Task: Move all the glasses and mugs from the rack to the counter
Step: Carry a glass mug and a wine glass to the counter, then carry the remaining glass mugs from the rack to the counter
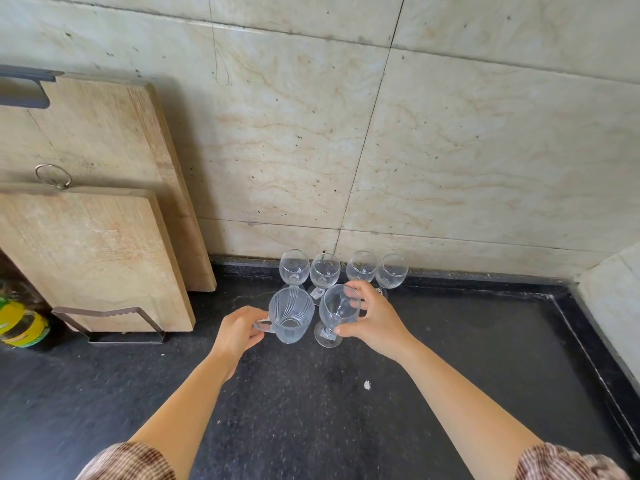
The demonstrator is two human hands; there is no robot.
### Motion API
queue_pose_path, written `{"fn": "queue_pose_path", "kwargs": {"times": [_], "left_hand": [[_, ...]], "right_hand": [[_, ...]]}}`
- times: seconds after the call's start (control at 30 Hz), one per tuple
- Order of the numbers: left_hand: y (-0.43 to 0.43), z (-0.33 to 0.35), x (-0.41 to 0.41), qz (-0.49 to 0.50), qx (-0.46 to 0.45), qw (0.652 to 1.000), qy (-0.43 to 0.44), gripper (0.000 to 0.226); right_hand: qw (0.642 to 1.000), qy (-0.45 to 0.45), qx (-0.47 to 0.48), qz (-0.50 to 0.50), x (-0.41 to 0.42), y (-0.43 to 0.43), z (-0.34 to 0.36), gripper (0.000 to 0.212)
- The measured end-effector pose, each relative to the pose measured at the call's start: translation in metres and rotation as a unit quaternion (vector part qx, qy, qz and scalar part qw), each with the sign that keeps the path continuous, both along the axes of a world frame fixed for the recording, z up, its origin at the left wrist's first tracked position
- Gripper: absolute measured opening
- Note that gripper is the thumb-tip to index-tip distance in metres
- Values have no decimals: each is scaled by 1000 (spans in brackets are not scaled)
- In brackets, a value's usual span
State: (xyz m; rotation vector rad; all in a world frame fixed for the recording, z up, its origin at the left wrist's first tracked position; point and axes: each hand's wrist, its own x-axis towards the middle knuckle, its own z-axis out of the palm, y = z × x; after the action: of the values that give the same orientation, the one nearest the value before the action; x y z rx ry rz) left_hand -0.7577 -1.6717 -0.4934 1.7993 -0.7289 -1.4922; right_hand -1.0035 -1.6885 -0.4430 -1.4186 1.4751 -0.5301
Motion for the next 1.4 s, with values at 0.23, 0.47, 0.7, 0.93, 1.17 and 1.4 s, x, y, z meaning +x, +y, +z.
{"fn": "queue_pose_path", "kwargs": {"times": [0.23, 0.47, 0.7, 0.93, 1.17, 1.4], "left_hand": [[8, 11, -4, 16, -20, 999, -29, 8], [30, 46, 6, 52, -21, 998, -15, 22], [113, 95, 22, 97, -74, 992, -32, 27], [263, 125, 10, 176, -90, 966, -166, 20], [434, 148, 14, 226, -52, 916, -328, 24], [625, 179, 50, 328, 0, 828, -454, 29]], "right_hand": [[999, 36, -22, -30, 4, 9, 7, 92], [988, 73, -129, -39, 14, 30, 43, 78], [978, 97, -159, 89, 58, 79, 71, 58], [947, 108, -179, 243, 93, 180, 73, 50], [887, 86, -216, 398, 149, 311, 85, 49], [798, 44, -246, 548, 237, 474, 110, 49]]}}
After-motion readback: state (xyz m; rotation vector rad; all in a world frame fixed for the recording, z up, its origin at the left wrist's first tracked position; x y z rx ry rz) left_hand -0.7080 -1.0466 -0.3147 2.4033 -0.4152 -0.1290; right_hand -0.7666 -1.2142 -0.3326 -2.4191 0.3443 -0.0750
